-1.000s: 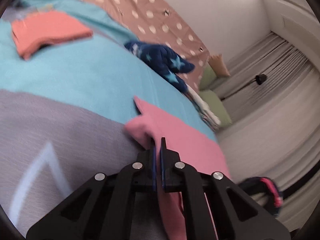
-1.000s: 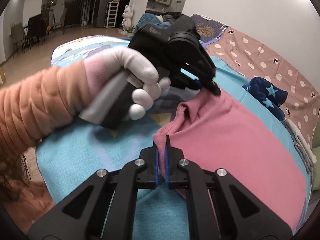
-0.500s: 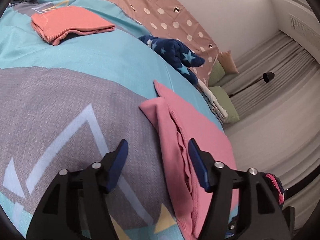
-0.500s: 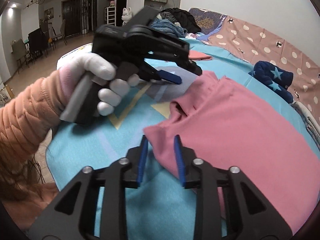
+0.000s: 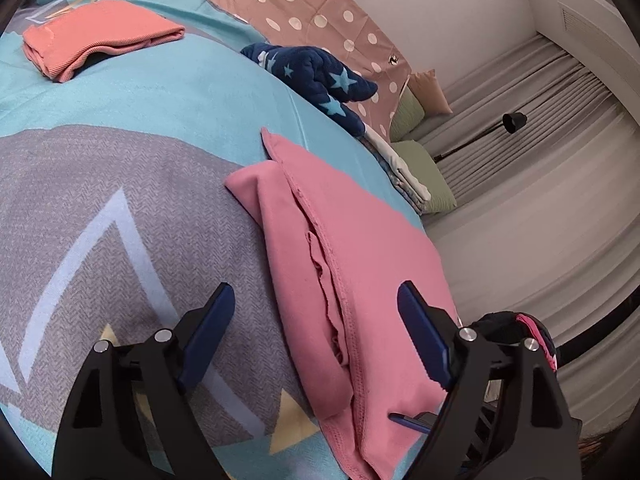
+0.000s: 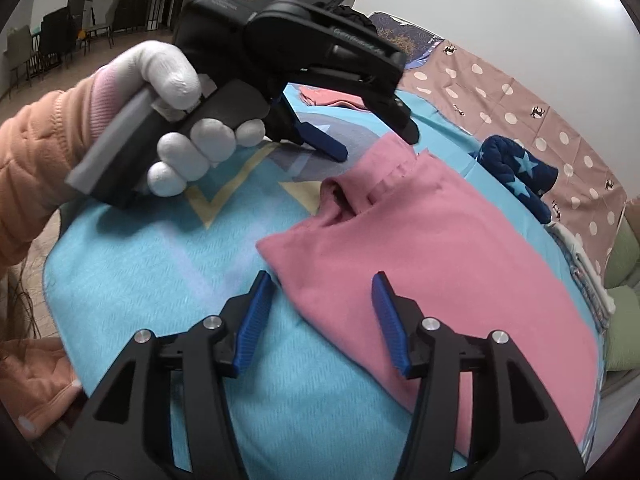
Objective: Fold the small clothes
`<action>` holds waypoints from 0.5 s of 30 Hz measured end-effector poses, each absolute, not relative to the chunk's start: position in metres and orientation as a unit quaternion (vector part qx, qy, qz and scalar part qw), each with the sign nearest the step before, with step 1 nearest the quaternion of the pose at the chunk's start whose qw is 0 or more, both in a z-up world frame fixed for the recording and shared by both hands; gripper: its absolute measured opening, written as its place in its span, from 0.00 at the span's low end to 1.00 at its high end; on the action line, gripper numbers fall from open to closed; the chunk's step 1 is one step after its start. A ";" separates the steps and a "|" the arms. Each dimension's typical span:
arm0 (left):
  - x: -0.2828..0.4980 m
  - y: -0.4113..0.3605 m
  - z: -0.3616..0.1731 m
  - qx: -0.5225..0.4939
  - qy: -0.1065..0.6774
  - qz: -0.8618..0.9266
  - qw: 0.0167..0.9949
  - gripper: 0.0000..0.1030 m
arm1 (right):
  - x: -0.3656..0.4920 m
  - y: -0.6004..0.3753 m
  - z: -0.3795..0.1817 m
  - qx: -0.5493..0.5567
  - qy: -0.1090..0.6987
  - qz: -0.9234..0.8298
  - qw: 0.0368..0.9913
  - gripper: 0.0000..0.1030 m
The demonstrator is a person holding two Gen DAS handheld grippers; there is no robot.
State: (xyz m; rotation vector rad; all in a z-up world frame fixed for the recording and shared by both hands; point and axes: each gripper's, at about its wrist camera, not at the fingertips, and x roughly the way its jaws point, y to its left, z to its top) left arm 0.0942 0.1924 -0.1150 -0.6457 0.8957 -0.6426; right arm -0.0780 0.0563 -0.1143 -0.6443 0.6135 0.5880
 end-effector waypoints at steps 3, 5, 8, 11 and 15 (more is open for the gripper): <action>0.105 0.181 -0.115 -0.290 0.420 -0.311 0.802 0.90 | -0.073 0.068 -0.117 -0.319 0.286 0.269 0.862 0.50; 0.115 0.172 -0.114 -0.275 0.422 -0.309 0.807 0.92 | -0.070 0.073 -0.118 -0.320 0.286 0.262 0.864 0.50; 0.128 0.157 -0.111 -0.260 0.430 -0.309 0.807 0.96 | -0.066 0.072 -0.117 -0.307 0.292 0.259 0.868 0.49; 0.138 0.146 -0.109 -0.248 0.435 -0.307 0.809 0.95 | -0.063 0.071 -0.117 -0.302 0.295 0.257 0.869 0.49; 0.141 0.148 -0.110 -0.251 0.439 -0.294 0.811 0.68 | -0.061 0.071 -0.118 -0.297 0.296 0.256 0.871 0.49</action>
